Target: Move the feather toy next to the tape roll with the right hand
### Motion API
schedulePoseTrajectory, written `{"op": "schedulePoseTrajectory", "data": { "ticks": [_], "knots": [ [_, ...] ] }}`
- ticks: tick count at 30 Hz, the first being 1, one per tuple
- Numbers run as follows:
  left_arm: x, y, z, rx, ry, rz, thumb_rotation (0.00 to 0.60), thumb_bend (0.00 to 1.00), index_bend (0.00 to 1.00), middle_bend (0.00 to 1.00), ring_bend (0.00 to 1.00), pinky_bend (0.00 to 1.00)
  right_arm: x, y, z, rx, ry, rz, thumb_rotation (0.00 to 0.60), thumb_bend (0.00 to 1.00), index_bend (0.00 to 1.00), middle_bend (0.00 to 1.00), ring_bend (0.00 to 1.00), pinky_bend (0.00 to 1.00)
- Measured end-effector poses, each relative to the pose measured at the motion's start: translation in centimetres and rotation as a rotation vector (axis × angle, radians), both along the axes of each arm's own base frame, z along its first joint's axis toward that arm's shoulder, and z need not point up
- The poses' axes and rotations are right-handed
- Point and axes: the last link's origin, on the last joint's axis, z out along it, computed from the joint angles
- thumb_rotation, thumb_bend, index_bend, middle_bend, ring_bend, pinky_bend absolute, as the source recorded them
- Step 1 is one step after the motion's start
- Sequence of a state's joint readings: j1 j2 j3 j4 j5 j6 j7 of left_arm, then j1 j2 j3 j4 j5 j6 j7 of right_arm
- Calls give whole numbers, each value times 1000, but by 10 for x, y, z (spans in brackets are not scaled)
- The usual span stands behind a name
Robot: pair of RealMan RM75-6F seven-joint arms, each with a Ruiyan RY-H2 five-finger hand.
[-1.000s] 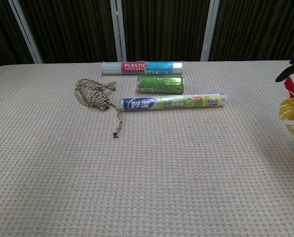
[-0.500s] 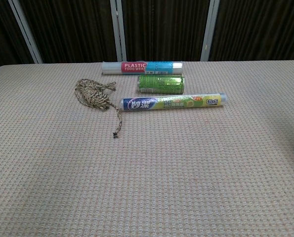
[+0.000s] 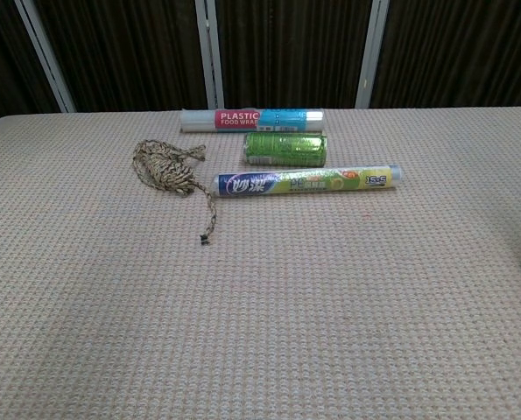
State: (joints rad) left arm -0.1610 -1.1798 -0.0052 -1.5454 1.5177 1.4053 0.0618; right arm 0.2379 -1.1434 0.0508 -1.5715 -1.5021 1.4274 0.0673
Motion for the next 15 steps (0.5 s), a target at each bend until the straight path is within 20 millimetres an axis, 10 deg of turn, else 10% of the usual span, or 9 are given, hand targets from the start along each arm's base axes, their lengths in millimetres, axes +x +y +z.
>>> {"op": "schedulePoseTrajectory", "data": {
  "ticks": [15],
  "knots": [
    [6, -9, 11, 40, -10, -48, 600, 236, 0, 0, 0, 0, -2, 73, 33, -207, 136, -156, 600, 50, 0, 0, 0, 0]
  ]
}}
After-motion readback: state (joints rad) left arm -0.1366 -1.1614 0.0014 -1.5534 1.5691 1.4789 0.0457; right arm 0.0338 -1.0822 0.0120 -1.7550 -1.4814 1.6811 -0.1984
